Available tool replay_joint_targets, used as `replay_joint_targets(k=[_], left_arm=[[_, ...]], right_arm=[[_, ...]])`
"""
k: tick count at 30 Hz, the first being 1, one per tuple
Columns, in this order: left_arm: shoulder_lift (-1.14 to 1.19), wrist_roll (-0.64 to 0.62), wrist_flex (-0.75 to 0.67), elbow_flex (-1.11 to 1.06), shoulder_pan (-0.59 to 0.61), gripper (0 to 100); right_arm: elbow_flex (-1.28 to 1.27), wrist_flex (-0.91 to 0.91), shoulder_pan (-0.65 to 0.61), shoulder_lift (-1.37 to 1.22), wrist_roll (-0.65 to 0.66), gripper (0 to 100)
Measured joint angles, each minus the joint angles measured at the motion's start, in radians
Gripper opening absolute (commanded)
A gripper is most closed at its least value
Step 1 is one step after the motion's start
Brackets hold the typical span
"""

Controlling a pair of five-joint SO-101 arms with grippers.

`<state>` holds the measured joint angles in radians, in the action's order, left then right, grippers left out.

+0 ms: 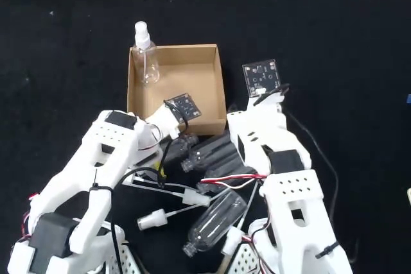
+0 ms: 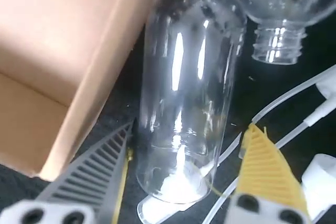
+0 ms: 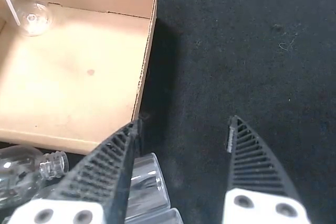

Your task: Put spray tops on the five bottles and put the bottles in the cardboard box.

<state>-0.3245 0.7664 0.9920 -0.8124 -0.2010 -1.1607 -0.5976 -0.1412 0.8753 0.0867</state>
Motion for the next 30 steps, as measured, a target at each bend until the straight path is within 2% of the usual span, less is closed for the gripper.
replay_joint_targets(k=[11, 17, 25, 30], left_arm=[[0.0, 0.0, -0.002, -0.017, 0.009, 29], [0.0, 0.0, -0.002, -0.02, 0.009, 18], [0.0, 0.006, 0.0, -0.02, 0.008, 17], [0.0, 0.0, 0.118, 0.035, 0.009, 17]], right_arm=[[0.0, 0.0, 0.0, 0.0, 0.0, 24.3], [0.0, 0.0, 0.0, 0.0, 0.0, 24.3], [0.0, 0.0, 0.0, 0.0, 0.0, 24.3], [0.0, 0.0, 0.0, 0.0, 0.0, 24.3]])
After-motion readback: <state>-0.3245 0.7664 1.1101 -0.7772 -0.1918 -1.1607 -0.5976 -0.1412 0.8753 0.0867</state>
